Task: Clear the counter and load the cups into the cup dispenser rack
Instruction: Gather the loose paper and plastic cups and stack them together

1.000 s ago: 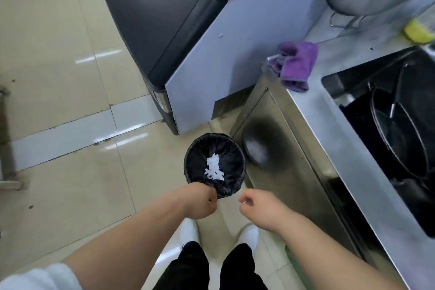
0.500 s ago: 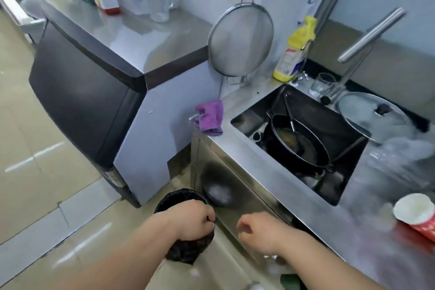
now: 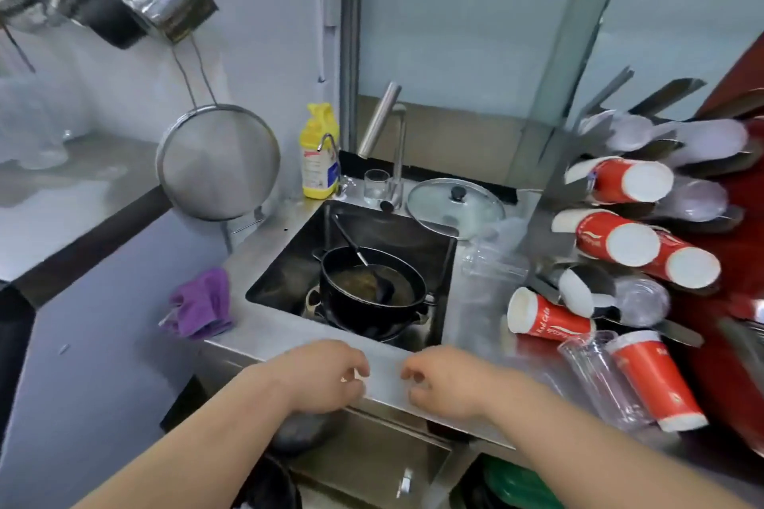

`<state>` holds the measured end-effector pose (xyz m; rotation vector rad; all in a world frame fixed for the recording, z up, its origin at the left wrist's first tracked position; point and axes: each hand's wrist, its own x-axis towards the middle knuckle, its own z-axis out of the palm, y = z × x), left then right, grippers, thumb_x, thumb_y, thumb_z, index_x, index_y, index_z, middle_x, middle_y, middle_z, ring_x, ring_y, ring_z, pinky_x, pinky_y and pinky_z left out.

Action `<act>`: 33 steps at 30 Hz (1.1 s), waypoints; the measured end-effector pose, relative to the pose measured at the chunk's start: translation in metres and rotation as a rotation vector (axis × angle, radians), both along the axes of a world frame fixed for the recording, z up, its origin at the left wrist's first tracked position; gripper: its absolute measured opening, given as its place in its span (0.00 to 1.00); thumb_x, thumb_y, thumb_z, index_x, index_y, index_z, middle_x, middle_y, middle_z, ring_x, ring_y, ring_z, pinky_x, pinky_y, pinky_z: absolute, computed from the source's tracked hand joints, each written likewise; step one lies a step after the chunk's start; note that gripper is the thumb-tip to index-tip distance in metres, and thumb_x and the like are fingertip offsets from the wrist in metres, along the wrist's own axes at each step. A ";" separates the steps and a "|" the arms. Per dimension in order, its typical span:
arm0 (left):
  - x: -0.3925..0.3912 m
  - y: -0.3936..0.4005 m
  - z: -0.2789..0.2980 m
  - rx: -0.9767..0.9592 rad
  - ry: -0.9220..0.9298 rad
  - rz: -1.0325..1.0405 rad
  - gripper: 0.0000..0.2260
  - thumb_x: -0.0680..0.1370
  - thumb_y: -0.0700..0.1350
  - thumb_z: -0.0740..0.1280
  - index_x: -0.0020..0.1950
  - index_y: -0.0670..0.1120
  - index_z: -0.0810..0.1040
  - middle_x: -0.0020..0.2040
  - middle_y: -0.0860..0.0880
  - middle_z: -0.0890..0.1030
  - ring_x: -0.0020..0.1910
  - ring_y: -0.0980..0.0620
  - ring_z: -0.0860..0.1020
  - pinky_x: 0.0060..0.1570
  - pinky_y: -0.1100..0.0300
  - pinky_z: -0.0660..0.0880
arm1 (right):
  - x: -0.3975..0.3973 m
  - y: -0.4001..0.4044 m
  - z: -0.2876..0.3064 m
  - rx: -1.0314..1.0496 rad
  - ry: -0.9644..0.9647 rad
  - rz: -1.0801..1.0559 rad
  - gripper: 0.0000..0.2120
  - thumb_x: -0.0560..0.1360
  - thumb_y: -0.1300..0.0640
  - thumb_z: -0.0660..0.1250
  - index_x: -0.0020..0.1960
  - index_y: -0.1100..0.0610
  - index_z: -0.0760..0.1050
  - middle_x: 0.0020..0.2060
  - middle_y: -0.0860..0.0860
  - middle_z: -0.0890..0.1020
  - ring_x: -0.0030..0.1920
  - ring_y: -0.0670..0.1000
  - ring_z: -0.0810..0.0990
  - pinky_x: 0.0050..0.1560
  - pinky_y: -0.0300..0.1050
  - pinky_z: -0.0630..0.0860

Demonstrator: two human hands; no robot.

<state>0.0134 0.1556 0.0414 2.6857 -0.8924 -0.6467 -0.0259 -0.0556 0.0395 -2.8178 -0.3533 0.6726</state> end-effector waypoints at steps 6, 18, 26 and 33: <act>0.026 -0.074 0.016 0.017 -0.031 -0.174 0.15 0.80 0.54 0.60 0.65 0.54 0.75 0.60 0.54 0.78 0.56 0.54 0.76 0.57 0.59 0.72 | -0.007 -0.057 0.019 -0.022 -0.075 -0.116 0.19 0.76 0.51 0.61 0.67 0.51 0.71 0.62 0.53 0.78 0.61 0.56 0.75 0.60 0.47 0.72; 0.048 -0.197 -0.001 0.069 -0.014 -0.443 0.14 0.80 0.54 0.60 0.64 0.55 0.75 0.59 0.54 0.78 0.57 0.52 0.76 0.60 0.58 0.72 | -0.042 -0.168 -0.001 0.116 -0.097 -0.366 0.16 0.73 0.51 0.66 0.60 0.51 0.75 0.55 0.51 0.79 0.55 0.53 0.77 0.56 0.47 0.74; 0.027 -0.275 -0.006 -0.015 -0.070 -0.654 0.15 0.80 0.51 0.62 0.66 0.52 0.74 0.63 0.51 0.75 0.63 0.52 0.72 0.61 0.60 0.68 | -0.078 -0.230 -0.018 0.216 -0.246 -0.580 0.10 0.73 0.52 0.65 0.53 0.50 0.77 0.45 0.47 0.80 0.48 0.50 0.78 0.46 0.40 0.71; 0.023 -0.323 -0.027 -0.167 -0.193 -0.788 0.23 0.76 0.50 0.65 0.72 0.51 0.69 0.69 0.49 0.71 0.69 0.49 0.68 0.69 0.59 0.64 | -0.103 -0.262 -0.035 0.249 -0.402 -0.863 0.14 0.71 0.53 0.63 0.56 0.51 0.75 0.48 0.51 0.80 0.47 0.53 0.78 0.44 0.44 0.72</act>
